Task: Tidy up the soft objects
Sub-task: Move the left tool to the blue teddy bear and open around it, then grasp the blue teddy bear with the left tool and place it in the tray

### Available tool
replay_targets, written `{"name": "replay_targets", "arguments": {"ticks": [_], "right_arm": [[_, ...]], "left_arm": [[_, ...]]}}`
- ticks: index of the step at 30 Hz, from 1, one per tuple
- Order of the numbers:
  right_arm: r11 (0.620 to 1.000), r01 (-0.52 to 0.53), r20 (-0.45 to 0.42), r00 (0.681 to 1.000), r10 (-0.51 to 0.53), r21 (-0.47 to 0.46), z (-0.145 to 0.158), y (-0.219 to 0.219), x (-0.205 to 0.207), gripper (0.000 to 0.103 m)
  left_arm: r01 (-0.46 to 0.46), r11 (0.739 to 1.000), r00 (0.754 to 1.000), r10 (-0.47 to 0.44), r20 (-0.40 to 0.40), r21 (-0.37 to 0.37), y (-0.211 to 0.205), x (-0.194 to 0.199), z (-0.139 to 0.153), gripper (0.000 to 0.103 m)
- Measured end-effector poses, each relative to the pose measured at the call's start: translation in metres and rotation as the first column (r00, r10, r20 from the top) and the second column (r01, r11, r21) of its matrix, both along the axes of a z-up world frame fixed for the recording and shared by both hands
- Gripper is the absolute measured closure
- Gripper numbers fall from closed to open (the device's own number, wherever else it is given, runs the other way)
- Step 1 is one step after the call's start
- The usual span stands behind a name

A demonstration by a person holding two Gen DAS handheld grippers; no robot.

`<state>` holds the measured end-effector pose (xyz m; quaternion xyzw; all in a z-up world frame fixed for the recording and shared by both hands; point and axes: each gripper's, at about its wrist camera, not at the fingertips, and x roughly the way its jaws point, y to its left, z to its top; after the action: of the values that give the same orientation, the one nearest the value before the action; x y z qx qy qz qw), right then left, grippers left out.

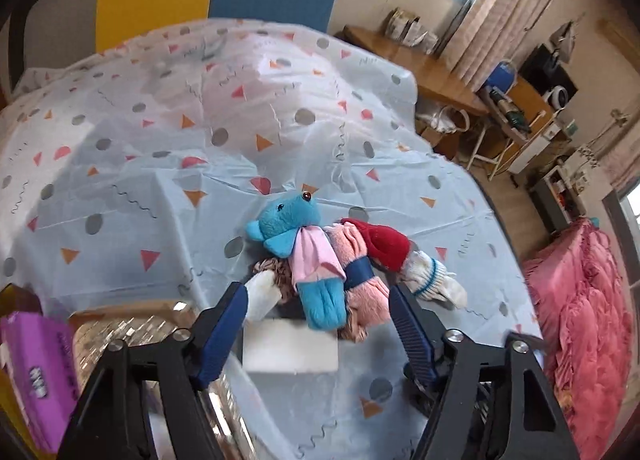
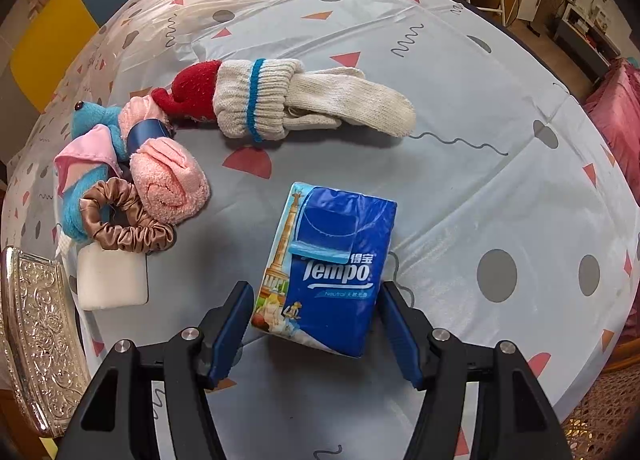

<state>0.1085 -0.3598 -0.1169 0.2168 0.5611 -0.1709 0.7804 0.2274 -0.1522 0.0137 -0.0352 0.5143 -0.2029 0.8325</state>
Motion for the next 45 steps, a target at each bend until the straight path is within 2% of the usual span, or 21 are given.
{"name": "replay_targets", "arguments": {"ticks": [2,9,12,14,16,17,19,21,24,27,34,39,45], "right_arm": [[1.0,0.004,0.0,1.0,-0.004,0.006,0.0,-0.001,0.002,0.038],[1.0,0.006,0.002,1.0,-0.006,0.018,-0.001,-0.002,0.004,0.037],[1.0,0.0,0.001,1.0,0.0,0.013,-0.002,-0.001,0.005,0.037],[1.0,-0.003,-0.001,1.0,0.003,0.007,-0.002,0.001,0.007,0.036],[1.0,-0.011,-0.003,1.0,0.011,-0.003,-0.003,0.003,0.007,0.036],[1.0,-0.014,0.0,1.0,0.014,-0.007,-0.003,0.004,0.008,0.035],[1.0,-0.024,0.001,1.0,0.024,-0.016,-0.004,0.007,0.008,0.035],[0.999,-0.034,-0.003,0.999,0.034,-0.029,-0.005,0.009,0.009,0.035],[0.998,-0.04,-0.004,0.999,0.04,-0.038,-0.005,0.012,0.01,0.035],[0.998,-0.047,-0.01,0.999,0.047,-0.049,-0.006,0.015,0.012,0.035],[0.992,-0.082,-0.023,0.997,0.08,-0.095,-0.007,0.027,0.012,0.035],[0.99,-0.092,-0.025,0.996,0.09,-0.108,-0.007,0.037,0.012,0.035],[0.991,-0.086,-0.021,0.996,0.085,-0.1,-0.007,0.034,0.012,0.035]], "left_arm": [[0.004,1.0,1.0,-0.003,-0.029,0.025,-0.012,0.015,-0.016,0.044],[0.036,0.987,0.999,-0.031,-0.04,0.155,-0.05,0.049,-0.053,0.047],[0.039,0.984,0.997,-0.027,-0.076,0.173,-0.056,0.061,-0.067,0.052],[0.044,0.984,0.996,-0.029,-0.088,0.174,-0.06,0.067,-0.074,0.052],[0.033,0.979,0.998,-0.022,-0.054,0.2,-0.062,0.068,-0.076,0.077],[0.035,0.981,0.999,-0.026,-0.048,0.191,-0.062,0.069,-0.076,0.083],[0.045,0.984,0.999,-0.042,-0.022,0.174,-0.06,0.066,-0.072,0.09],[0.062,0.985,0.998,-0.065,0.012,0.159,-0.055,0.061,-0.064,0.102],[0.075,0.993,0.995,-0.082,0.062,0.095,-0.046,0.055,-0.037,0.102],[0.09,0.989,0.989,-0.103,0.108,0.114,-0.043,0.049,-0.017,0.102],[0.094,0.995,0.979,-0.096,0.18,0.018,-0.009,0.026,0.038,0.102],[0.062,0.998,0.961,-0.053,0.27,-0.025,0.043,0.002,0.084,0.102],[-0.038,0.997,0.936,0.058,0.347,-0.066,0.144,-0.038,0.122,0.102]]}}
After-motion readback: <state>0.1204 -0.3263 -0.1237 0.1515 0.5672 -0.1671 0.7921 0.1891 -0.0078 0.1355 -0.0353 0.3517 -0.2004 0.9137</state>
